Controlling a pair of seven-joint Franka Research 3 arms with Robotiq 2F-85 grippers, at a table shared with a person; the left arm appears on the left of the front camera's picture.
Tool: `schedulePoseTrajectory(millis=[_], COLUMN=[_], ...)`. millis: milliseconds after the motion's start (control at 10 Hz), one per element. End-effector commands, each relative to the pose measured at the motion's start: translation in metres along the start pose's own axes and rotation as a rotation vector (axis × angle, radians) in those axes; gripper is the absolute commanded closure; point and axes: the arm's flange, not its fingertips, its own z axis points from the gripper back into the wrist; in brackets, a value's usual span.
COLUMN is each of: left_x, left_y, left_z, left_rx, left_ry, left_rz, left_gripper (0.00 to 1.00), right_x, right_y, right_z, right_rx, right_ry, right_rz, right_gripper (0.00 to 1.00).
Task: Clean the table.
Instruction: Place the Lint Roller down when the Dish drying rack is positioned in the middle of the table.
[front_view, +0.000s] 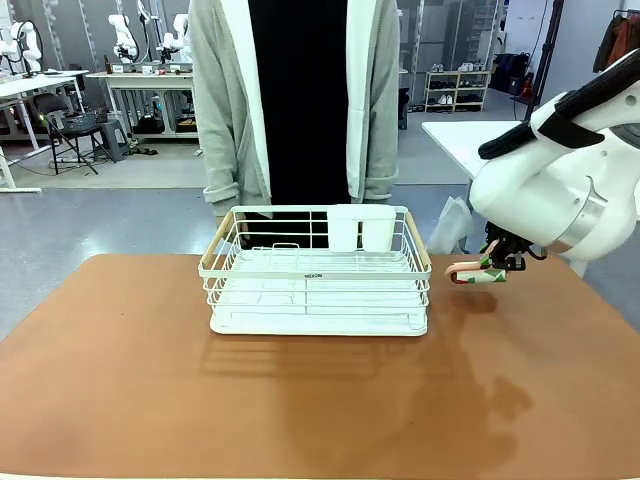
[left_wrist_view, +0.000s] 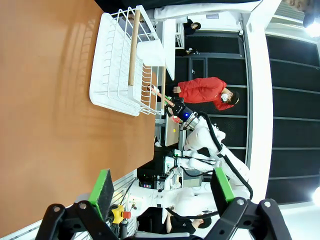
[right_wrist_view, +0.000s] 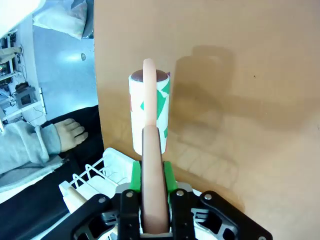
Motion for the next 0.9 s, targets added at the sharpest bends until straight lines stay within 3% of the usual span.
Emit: schedulePoseTrajectory(millis=[0,200,300,400,500,600,800], left_x=[0.000,0.000,0.000,0.000,0.000,0.000,0.000], left_y=[0.001,0.001,0.001,0.001,0.001,0.001,0.001], left_z=[0.003,0.003,0.003,0.003,0.003,0.003,0.003], left_rx=[-0.024,-0.024,-0.024,-0.024,-0.024,-0.024,-0.024], left_ry=[-0.004,-0.004,-0.004,-0.004,-0.004,-0.004,-0.004], left_rz=[-0.023,-0.023,-0.023,-0.023,-0.023,-0.023,-0.023], left_gripper=[0.00,0.00,0.00,0.00,0.00,0.00,0.00], right_x=[0.022,0.026,0.027,0.027,0.026,0.025,0.016], right_y=[-0.018,-0.020,-0.021,-0.022,-0.024,-0.025,-0.029], right_z=[-0.015,-0.018,-0.018,-0.014,-0.011,-0.007,0.008], right_rx=[-0.043,-0.079,-0.084,-0.083,-0.084,-0.093,-0.144], right_ry=[0.025,0.021,0.022,0.012,-0.005,-0.012,-0.002], right_rz=[0.051,0.065,0.062,0.054,0.040,0.023,-0.015], right_gripper=[0.79,0.79,0.73,0.46,0.40,0.13,0.00])
